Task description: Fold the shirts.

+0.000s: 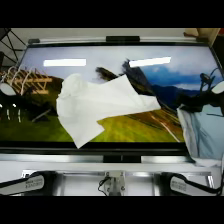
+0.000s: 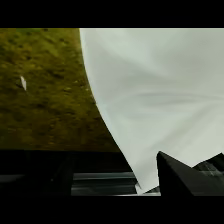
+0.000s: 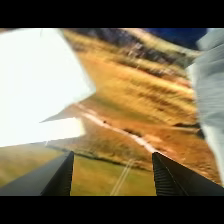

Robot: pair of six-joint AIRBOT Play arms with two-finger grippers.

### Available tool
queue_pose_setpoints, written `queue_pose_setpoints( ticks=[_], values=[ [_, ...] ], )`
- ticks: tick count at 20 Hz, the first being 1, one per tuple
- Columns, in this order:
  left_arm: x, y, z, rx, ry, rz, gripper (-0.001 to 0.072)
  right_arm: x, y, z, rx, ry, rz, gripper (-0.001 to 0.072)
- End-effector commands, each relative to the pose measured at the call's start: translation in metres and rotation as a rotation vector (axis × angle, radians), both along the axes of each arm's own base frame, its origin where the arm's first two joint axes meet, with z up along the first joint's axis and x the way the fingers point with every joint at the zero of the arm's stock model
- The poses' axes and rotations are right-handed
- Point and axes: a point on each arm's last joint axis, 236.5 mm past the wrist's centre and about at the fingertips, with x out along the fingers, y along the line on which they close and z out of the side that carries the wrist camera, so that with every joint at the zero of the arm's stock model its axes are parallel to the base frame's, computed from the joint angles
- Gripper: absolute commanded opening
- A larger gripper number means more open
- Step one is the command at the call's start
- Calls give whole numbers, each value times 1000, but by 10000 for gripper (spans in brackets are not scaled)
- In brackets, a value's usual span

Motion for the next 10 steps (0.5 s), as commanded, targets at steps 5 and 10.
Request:
queue_pose_setpoints(
  ticks=[5,10],
  values=[
    [25,-18,-47,-63,-136,227,489,-5,55,-44,144,132,99,607],
    [24,-21,-59,-60,-111,223,207,-7,76,-74,153,200,142,668]
  ],
)
